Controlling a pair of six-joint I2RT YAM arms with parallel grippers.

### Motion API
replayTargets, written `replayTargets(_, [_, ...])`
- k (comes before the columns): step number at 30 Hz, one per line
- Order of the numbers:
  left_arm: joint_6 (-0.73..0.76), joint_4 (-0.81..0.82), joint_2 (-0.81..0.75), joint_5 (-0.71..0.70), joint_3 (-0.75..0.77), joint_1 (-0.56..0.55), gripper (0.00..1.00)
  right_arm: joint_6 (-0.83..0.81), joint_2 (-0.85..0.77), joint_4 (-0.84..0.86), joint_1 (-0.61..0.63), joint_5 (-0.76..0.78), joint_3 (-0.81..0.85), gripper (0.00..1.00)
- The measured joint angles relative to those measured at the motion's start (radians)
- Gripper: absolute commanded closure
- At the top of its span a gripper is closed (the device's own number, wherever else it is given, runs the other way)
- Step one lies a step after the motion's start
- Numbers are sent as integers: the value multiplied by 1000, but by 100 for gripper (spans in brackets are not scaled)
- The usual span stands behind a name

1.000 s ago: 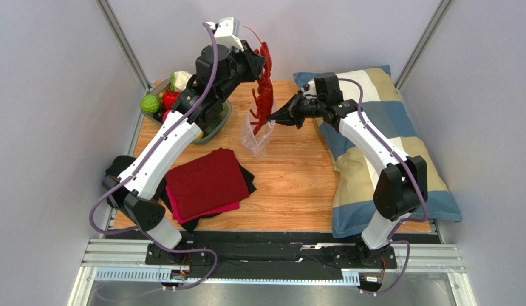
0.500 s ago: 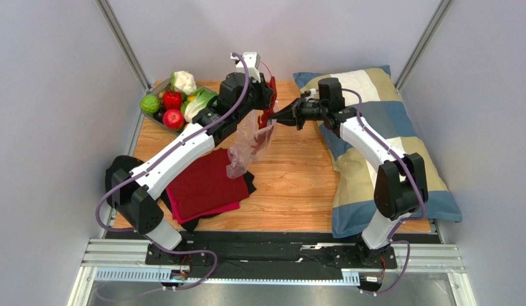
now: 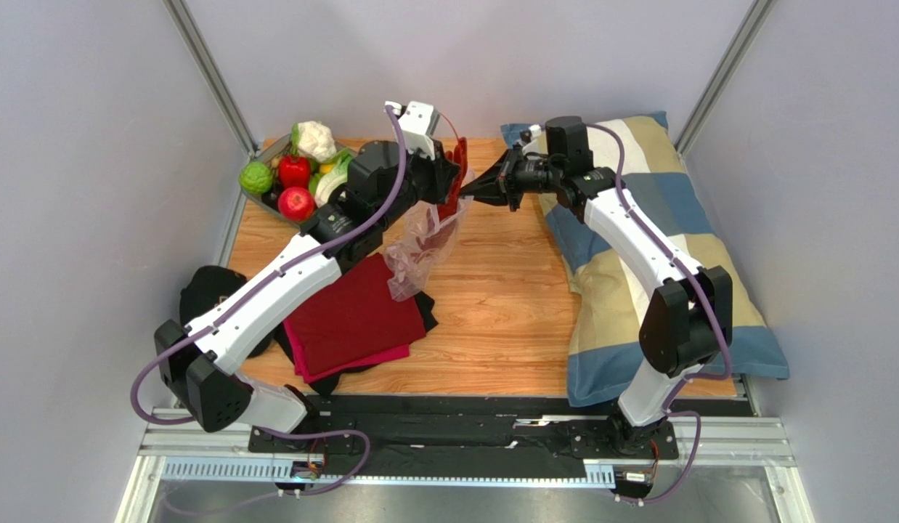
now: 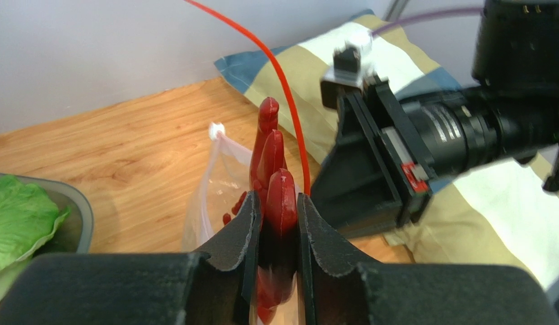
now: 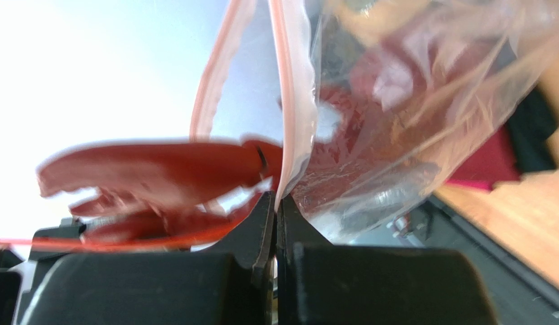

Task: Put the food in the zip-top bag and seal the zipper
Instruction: Place the fake lobster in the zipper food storage bag.

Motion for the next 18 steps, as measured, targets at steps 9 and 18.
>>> replayTargets(9, [29,-211,8,42,137,-18,100,-332,-30,-149,29,202,99,100])
replayTargets(18, [0,-456,108,8,351,-20,100,-630,-150,-177,136,434,99,100])
